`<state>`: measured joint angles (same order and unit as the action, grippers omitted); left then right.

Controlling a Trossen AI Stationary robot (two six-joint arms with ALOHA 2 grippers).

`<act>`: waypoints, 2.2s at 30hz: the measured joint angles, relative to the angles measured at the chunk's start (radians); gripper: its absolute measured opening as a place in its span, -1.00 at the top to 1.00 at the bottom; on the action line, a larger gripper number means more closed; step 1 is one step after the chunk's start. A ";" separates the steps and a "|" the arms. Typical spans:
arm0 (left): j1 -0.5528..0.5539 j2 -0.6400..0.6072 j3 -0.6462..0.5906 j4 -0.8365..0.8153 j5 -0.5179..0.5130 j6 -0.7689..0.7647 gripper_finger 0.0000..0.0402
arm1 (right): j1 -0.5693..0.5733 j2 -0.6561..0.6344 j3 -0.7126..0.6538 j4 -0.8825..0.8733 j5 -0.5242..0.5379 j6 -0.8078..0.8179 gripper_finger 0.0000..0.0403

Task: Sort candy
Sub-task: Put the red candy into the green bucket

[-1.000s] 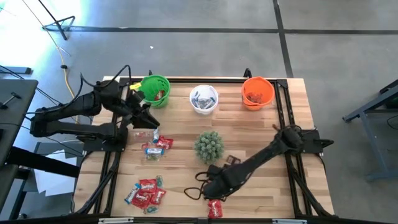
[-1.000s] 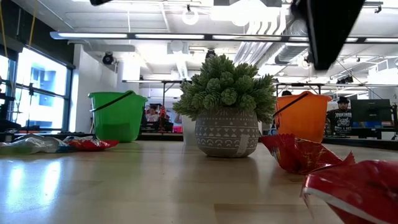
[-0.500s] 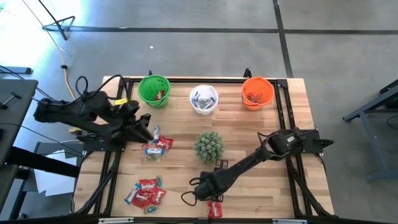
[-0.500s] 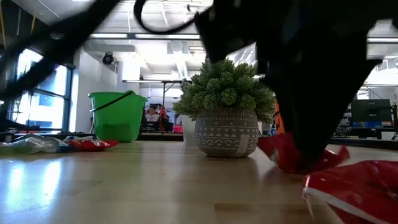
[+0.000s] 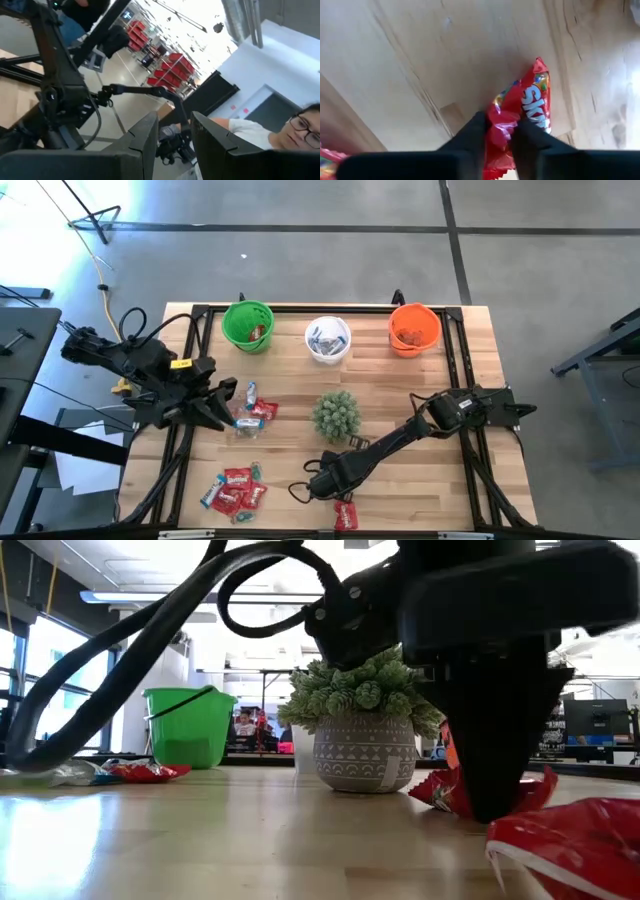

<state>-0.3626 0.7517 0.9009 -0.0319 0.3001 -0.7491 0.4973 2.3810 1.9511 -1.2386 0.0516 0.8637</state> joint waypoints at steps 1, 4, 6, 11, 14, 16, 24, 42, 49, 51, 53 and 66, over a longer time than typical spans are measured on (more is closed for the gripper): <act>-0.008 0.000 0.000 0.000 0.005 0.000 0.49 | 0.002 0.000 0.000 0.001 -0.008 0.020 0.75; -0.030 0.000 0.000 -0.002 0.028 0.001 0.49 | 0.014 -0.004 0.000 0.007 -0.031 0.088 0.94; -0.045 0.000 0.000 -0.006 0.054 0.001 0.49 | 0.024 -0.009 0.001 0.013 -0.053 0.168 0.91; -0.082 -0.001 0.000 -0.045 0.101 0.001 0.49 | 0.055 -0.034 0.043 0.016 -0.051 0.342 0.95; -0.093 -0.008 0.000 -0.086 0.113 0.002 0.49 | 0.072 -0.056 0.119 0.005 -0.032 0.394 0.98; -0.093 -0.008 0.001 -0.123 0.113 0.012 0.49 | 0.083 -0.057 0.184 -0.024 0.003 0.414 0.98; -0.093 -0.010 0.000 -0.258 0.055 0.110 0.49 | 0.088 -0.138 0.341 -0.062 0.271 0.429 1.00; -0.088 0.027 -0.001 -0.252 -0.531 0.385 0.48 | -0.023 -0.301 0.403 0.536 0.704 -0.265 1.00; -0.088 0.061 0.000 -0.135 -0.513 0.457 0.48 | -0.040 -0.302 0.404 0.647 0.726 -0.423 1.00; -0.088 0.069 0.000 -0.112 -0.477 0.496 0.48 | -0.045 -0.302 0.404 0.644 0.724 -0.427 1.00; -0.088 0.082 0.000 -0.073 -0.452 0.530 0.48 | -0.047 -0.302 0.404 0.644 0.721 -0.427 1.00; -0.088 0.097 0.000 -0.066 -0.519 0.701 0.48 | -0.025 -0.302 0.404 0.763 0.643 -0.479 1.00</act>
<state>-0.4502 0.8490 0.9005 -0.0982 -0.2186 -0.0479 0.4722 2.0792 2.3550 -0.4755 0.6944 0.3849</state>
